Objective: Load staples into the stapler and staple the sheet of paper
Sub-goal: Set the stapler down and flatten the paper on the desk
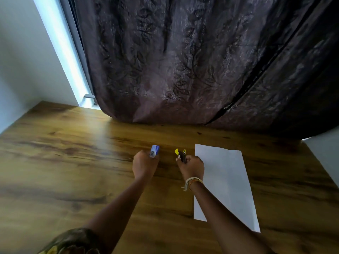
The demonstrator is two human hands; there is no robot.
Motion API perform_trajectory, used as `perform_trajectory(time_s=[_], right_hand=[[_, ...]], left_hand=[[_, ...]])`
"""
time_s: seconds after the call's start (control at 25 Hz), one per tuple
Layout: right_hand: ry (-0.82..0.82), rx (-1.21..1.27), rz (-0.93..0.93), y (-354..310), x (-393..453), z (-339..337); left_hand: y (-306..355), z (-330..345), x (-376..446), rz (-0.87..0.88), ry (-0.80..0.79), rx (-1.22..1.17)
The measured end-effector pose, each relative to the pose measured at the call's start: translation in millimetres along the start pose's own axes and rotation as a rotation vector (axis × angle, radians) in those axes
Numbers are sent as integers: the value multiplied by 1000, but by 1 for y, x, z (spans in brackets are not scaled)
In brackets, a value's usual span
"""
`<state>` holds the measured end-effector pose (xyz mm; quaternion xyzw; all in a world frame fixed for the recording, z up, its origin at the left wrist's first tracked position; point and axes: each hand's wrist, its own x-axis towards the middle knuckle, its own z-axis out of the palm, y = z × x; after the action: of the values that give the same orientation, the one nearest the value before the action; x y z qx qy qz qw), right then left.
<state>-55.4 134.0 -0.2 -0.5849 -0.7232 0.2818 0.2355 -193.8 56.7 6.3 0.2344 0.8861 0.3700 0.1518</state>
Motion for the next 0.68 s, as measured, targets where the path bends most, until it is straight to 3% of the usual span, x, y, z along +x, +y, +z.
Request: perform_trajectory(time_s=[0.32,0.68], right_hand=[[-20,-76,69,-37,33,43],[4,-189,58,-42,35,56]], left_hand=[[-18,-16,62,-2,22,68],[-29,-7,66,7,-37,91]])
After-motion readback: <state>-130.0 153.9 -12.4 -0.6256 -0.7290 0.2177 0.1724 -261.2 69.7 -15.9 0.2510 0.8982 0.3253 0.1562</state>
